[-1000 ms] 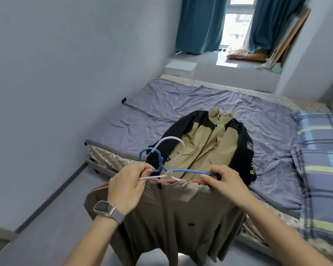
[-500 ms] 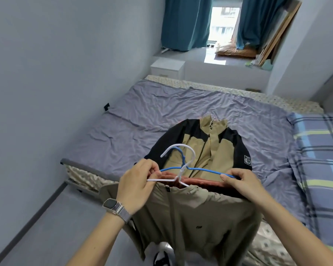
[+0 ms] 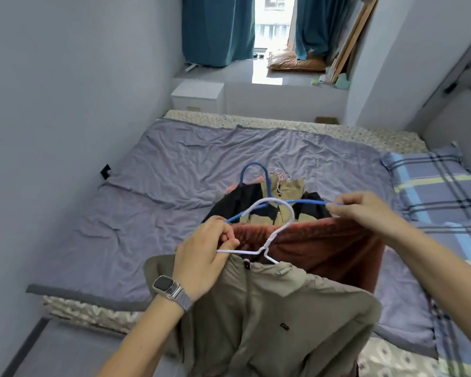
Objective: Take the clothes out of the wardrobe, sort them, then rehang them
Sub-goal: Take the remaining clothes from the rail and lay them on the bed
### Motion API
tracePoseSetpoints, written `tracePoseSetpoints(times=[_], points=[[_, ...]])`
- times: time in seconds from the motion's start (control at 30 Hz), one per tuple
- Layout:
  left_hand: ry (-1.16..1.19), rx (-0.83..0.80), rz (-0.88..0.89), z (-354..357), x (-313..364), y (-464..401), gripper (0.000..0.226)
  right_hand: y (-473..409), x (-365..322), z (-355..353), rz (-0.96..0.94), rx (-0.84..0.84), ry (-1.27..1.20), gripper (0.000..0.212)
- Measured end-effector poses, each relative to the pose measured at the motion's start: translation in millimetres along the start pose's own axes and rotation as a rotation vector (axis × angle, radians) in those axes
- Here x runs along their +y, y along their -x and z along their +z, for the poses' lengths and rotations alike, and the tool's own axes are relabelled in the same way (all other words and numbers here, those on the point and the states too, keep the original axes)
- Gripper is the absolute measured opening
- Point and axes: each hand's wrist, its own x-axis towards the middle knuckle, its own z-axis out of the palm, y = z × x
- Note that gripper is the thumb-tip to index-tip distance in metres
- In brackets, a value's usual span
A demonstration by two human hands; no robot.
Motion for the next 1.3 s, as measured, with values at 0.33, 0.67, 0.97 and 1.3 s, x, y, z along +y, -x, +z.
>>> tracePoseSetpoints(times=[0.33, 0.67, 0.97, 1.3], points=[[-0.038, 0.039, -0.078, 38.4, 11.9, -112.2, 0.012, -126.4, 37.1, -18.6, 0.024, 0.238, -0.005, 0.025], [-0.142, -0.013, -0.216, 94.3, -9.0, -175.0, 0.014, -255.1, 102.2, 9.2, 0.144, 0.263, 0.138, 0.036], [-0.149, -0.067, -0.298, 125.8, -30.8, -207.1, 0.017, -329.8, 153.3, 45.1, 0.265, 0.157, 0.384, 0.034], [-0.171, -0.087, -0.344, 149.5, -39.2, -220.0, 0.013, -242.8, 119.2, 28.4, 0.104, -0.597, -0.332, 0.026]])
